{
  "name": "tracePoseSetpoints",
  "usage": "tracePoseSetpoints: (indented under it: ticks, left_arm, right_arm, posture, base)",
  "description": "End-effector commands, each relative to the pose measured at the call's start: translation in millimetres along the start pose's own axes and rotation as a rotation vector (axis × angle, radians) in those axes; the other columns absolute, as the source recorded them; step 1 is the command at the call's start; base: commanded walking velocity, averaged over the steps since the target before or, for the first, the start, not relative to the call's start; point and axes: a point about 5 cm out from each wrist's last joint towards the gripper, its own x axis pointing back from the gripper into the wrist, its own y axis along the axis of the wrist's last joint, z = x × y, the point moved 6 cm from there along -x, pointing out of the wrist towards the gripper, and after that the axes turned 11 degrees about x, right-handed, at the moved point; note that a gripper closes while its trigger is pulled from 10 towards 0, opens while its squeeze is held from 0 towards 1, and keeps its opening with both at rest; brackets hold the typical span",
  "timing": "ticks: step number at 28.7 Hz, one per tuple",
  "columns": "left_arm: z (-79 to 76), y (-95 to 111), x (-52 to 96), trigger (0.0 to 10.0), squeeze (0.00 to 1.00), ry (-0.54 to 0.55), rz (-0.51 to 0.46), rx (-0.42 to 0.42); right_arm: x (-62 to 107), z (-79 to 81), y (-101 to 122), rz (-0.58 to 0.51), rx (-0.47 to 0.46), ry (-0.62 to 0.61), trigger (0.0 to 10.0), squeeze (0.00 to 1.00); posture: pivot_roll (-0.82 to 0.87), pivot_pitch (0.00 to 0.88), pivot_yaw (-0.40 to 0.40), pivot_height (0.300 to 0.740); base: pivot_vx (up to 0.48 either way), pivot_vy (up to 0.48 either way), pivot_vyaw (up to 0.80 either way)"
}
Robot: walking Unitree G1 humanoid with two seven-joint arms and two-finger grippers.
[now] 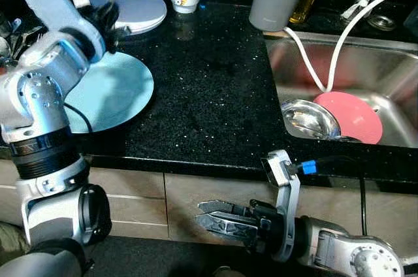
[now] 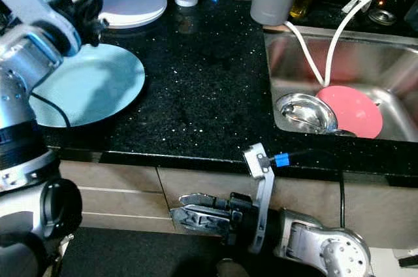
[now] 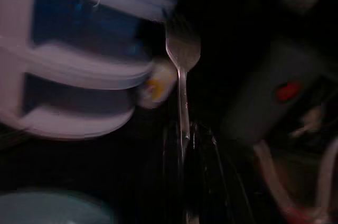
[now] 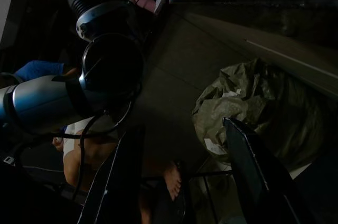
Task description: Kitchen organization
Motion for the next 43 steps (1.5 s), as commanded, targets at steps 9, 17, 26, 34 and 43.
tracePoseSetpoints:
  ticks: [9,17,26,34,43]
  left_arm:
    - [-99.9,-46,57.4,0.0,0.00,-0.589,0.087,0.277]
    - [-97.1,-47,61.8,10.0,0.00,-0.567,0.085,0.282]
    - [-82.2,-48,55.8,10.0,0.00,-0.509,0.096,0.236]
    - [-72.7,-62,47.1,10.0,0.00,-0.484,0.189,0.065]
    - [-35.8,-90,22.8,10.0,0.00,-0.359,0.315,-0.335]
  right_arm:
    - [-1.4,-0.2,-1,-0.024,0.020,0.010,10.0,0.00]
    - [-2.0,-4.4,-1,-0.038,-0.001,0.000,10.0,0.00]
    - [-2.4,-10.0,-1,-0.049,0.007,-0.024,10.0,0.00]
    - [-1.7,-14.2,0,-0.056,0.017,-0.042,10.0,0.00]
    - [0.3,-15.3,1,-0.083,0.026,-0.052,10.0,0.00]
  posture:
    - [0.03,0.080,-0.023,0.740]
    - [0.05,0.061,-0.011,0.740]
    - [0.03,0.051,0.006,0.740]
    - [0.03,0.046,0.013,0.740]
    - [0.02,0.015,0.025,0.740]
  base:
    - [0.000,0.000,0.00]
    - [0.000,0.000,-0.37]
    - [0.000,0.000,-0.79]
    - [0.000,0.000,-0.79]
    - [0.000,0.000,-0.66]
